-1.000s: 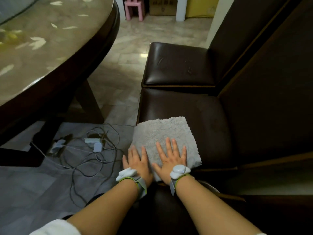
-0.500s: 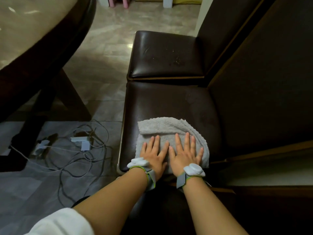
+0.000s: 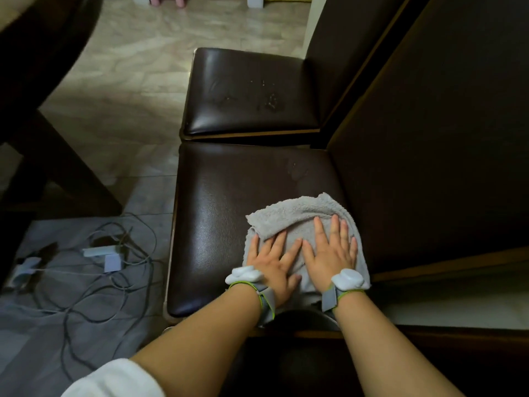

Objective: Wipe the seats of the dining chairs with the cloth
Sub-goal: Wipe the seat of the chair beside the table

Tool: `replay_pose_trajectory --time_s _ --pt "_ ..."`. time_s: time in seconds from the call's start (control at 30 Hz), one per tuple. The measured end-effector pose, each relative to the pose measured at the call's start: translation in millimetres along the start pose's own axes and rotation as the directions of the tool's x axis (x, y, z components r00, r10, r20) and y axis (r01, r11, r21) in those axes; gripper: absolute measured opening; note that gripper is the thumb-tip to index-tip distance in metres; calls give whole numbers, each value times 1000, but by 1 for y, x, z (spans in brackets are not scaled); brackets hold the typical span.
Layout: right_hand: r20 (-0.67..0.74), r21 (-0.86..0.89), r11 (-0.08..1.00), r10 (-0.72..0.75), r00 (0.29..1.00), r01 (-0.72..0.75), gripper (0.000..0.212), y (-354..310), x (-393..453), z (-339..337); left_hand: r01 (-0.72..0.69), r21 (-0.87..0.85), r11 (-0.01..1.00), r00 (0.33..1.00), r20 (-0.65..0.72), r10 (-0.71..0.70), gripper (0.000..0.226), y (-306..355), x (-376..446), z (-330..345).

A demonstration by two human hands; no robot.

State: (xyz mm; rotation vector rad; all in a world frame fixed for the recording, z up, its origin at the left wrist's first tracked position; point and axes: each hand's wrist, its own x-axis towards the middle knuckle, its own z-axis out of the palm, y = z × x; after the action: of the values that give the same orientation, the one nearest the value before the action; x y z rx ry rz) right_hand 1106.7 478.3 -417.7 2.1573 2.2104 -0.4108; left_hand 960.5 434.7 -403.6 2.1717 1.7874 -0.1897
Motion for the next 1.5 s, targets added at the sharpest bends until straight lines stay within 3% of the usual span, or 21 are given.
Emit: replay_pose_trajectory --time_s 0.1,0.2,0.27,0.33,0.37,0.43,0.53,0.73,0.83,1.03,1.2,1.27,1.33,1.43,1.5 --pt "13 30 999 45 999 -46 66 0 26 -6 -70 -90 993 997 -29 68 69 -16 29 -17" --pt "22 67 992 105 994 -106 71 -7 46 -8 -131 -321 938 988 -117 98 50 -35 51 -43" --pt "27 71 988 134 991 -136 81 -11 54 -9 -76 -373 925 959 -280 -34 43 -50 56 -53" --pt "39 54 990 131 991 -133 92 -12 56 -8 108 -342 934 886 -393 -246 36 -64 56 -55" --pt "46 52 990 126 991 -129 95 -11 56 -8 232 -320 918 868 -358 -344 43 -69 57 -55" --pt "58 51 992 109 992 -112 97 -10 54 -11 394 -261 881 878 -176 -445 78 -76 57 -52" --pt "91 49 994 93 992 -97 99 -11 54 -15 403 -173 899 910 -25 -413 110 -83 59 -49" --pt "77 38 984 172 982 -175 105 -34 85 -23 418 -186 889 903 191 -385 103 -96 73 -76" --pt "82 30 988 150 985 -153 106 -46 121 -32 361 -110 926 885 354 -303 126 -112 75 -93" --pt "135 12 992 126 983 -129 104 -60 184 -47 170 163 972 894 391 -221 149 -111 72 -92" --pt "222 -47 962 274 936 -271 89 -82 213 -65 186 171 968 898 369 -238 148 -104 73 -88" --pt "186 -74 985 165 969 -153 80 -108 218 -60 193 168 967 901 360 -243 145 -105 73 -87" --pt "197 -39 996 -72 978 81 76 -149 215 -50 204 129 970 903 358 -237 138 -105 73 -83" --pt "258 33 933 -354 899 358 72 -209 201 -39 281 -1 960 908 323 -265 95 -108 76 -77" --pt "260 30 908 -410 874 417 73 -216 199 -40 330 -41 943 904 301 -304 70 -107 77 -79"
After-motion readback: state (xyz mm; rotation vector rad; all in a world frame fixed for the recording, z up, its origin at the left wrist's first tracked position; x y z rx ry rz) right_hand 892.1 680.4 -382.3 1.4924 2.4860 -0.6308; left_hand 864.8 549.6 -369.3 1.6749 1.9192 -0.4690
